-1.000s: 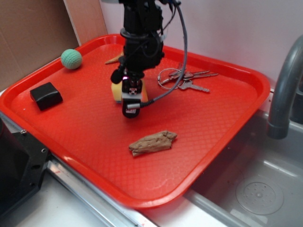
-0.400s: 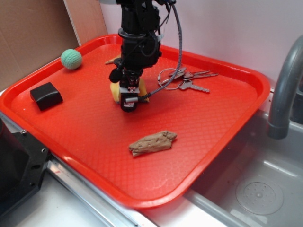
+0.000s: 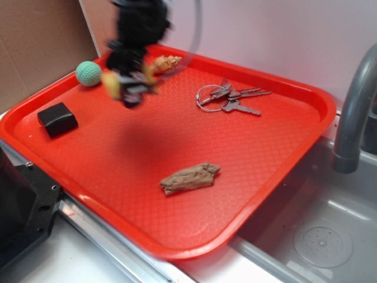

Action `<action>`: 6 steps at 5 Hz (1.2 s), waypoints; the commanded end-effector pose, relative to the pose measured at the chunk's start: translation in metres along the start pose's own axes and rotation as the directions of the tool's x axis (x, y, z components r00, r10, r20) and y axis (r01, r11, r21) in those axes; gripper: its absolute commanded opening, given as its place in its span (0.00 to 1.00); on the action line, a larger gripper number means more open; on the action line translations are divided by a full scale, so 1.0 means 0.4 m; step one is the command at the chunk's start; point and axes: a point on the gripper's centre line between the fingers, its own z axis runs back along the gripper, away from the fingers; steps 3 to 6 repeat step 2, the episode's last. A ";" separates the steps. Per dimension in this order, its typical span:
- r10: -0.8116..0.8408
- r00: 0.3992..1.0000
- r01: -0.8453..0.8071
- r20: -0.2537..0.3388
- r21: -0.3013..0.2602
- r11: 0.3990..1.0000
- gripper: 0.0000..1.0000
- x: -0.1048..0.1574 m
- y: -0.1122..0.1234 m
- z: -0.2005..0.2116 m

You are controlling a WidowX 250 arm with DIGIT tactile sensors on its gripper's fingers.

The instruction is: Grab the green sponge.

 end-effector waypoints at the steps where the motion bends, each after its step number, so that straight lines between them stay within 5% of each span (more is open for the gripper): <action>1: 0.460 0.885 -0.438 0.080 -0.199 0.877 0.00 -0.192 0.002 0.213; 2: 0.428 0.896 -0.409 0.113 -0.159 0.898 0.00 -0.184 0.006 0.340; 6: 0.428 0.896 -0.409 0.113 -0.159 0.898 0.00 -0.184 0.006 0.340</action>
